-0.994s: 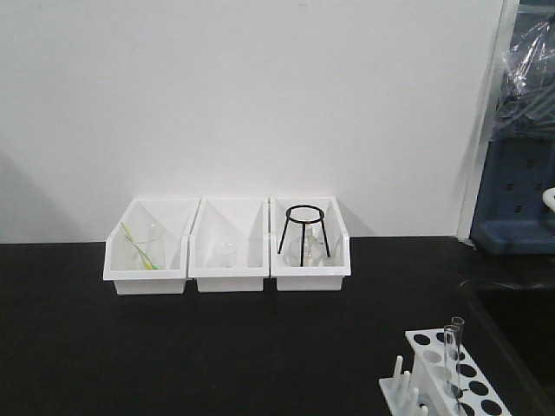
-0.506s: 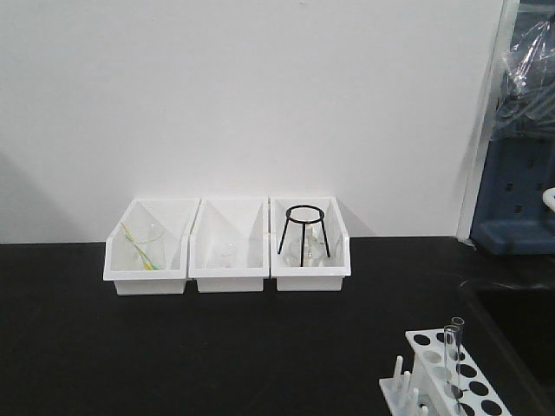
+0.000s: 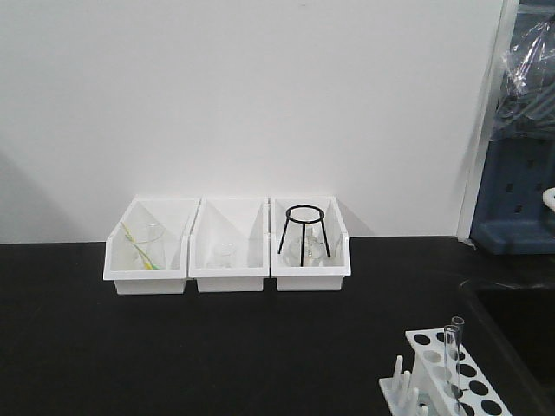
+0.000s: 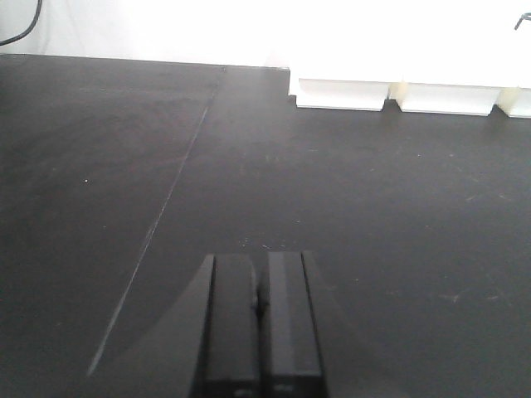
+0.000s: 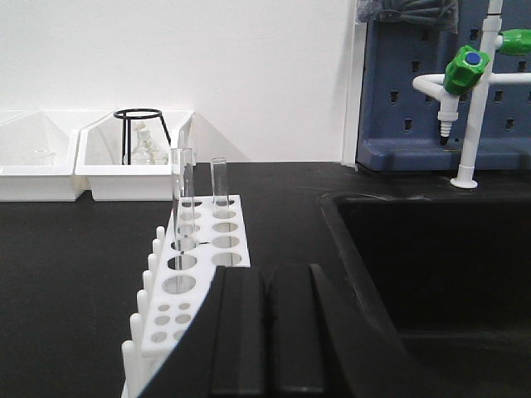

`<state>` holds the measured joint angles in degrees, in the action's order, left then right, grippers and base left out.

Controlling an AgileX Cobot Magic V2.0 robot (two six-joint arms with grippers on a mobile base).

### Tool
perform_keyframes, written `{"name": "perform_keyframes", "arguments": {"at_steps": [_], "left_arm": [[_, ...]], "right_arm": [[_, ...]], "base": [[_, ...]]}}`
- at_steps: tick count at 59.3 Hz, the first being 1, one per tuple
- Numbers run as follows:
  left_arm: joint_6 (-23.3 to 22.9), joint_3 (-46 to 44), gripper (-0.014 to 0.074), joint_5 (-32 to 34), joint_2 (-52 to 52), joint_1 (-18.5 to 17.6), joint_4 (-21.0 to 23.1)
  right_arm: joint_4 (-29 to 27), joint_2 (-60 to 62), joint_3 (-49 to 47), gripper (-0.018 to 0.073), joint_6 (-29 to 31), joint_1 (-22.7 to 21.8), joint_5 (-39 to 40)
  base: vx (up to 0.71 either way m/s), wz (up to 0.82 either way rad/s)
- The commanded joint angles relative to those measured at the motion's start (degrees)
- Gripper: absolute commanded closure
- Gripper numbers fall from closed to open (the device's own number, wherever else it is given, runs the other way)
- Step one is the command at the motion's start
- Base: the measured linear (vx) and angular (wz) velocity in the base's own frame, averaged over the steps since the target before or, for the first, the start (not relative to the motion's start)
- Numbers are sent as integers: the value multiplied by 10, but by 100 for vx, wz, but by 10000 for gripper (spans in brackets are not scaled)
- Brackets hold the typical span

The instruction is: Flip and reinsert test tube from rack

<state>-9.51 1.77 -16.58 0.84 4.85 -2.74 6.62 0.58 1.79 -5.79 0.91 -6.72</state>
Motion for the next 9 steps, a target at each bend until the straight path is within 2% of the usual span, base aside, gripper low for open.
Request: {"name": "perform_keyframes", "arguments": {"at_steps": [1, 9], "left_arm": [[0, 1, 603, 50, 7, -3, 2], [0, 1, 603, 50, 7, -3, 2]], "right_arm": [[0, 4, 0, 568, 0, -3, 43], [0, 4, 0, 568, 0, -3, 43]], "base": [[0, 0], [0, 0]]}}
